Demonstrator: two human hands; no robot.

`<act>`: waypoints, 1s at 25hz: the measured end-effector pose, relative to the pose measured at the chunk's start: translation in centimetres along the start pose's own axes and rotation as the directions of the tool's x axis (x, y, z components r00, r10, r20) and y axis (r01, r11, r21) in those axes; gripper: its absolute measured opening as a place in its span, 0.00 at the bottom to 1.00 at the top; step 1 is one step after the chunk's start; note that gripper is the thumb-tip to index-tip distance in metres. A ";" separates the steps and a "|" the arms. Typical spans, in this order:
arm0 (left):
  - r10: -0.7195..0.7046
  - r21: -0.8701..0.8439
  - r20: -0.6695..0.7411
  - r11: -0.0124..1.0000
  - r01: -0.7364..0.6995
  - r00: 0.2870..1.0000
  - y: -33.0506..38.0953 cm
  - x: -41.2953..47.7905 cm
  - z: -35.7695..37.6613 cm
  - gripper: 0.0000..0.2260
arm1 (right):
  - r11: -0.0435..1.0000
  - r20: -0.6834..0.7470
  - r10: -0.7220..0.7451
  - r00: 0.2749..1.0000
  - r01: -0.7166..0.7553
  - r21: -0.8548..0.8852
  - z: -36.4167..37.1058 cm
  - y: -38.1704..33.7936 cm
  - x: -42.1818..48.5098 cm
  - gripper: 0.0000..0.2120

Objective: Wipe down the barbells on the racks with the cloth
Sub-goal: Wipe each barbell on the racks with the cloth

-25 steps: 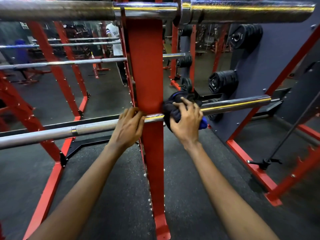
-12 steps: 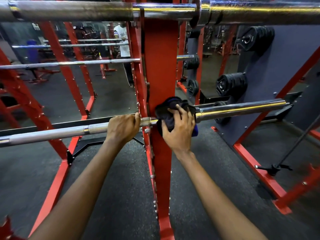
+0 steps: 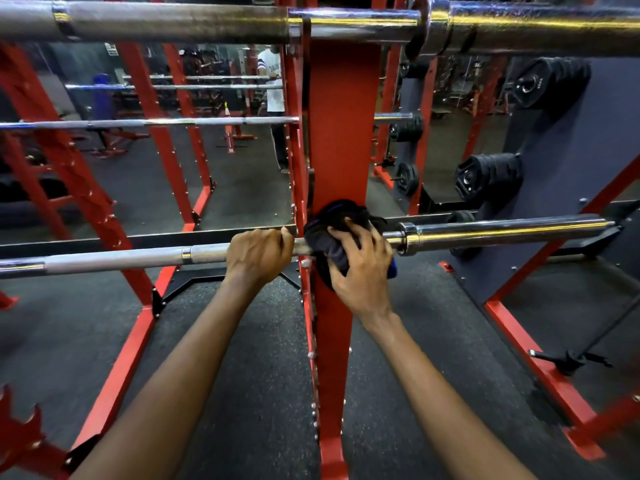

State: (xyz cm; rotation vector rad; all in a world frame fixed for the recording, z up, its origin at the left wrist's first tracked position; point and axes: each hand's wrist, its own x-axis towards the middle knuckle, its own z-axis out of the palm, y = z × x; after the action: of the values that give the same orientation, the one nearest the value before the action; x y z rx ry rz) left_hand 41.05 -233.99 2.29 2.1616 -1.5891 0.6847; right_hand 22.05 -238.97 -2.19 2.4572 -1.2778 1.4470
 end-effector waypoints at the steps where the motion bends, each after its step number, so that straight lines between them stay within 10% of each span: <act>1: 0.003 0.013 0.007 1.000 -0.003 1.000 0.0 0.0 0.0 0.26 | 0.999 0.007 -0.024 1.000 0.025 -0.020 -0.1 0.4 0.4 0.24; 13: 0.293 -0.207 0.129 0.942 -0.263 0.948 -3.4 0.4 -1.6 0.22 | 0.958 -0.088 0.273 0.958 -0.263 0.110 -2.3 0.3 0.8 0.18; 25: 0.276 -0.087 0.078 0.959 -0.269 0.958 -12.6 -0.6 -2.0 0.24 | 0.987 0.100 -0.013 0.995 0.029 -0.158 2.5 -12.6 -0.3 0.20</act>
State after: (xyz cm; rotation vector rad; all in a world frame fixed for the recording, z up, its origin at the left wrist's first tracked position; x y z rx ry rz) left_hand 52.62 -228.69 3.40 1.9635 -1.9516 0.6033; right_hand 32.04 -231.34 0.74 2.4559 -1.3238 1.1820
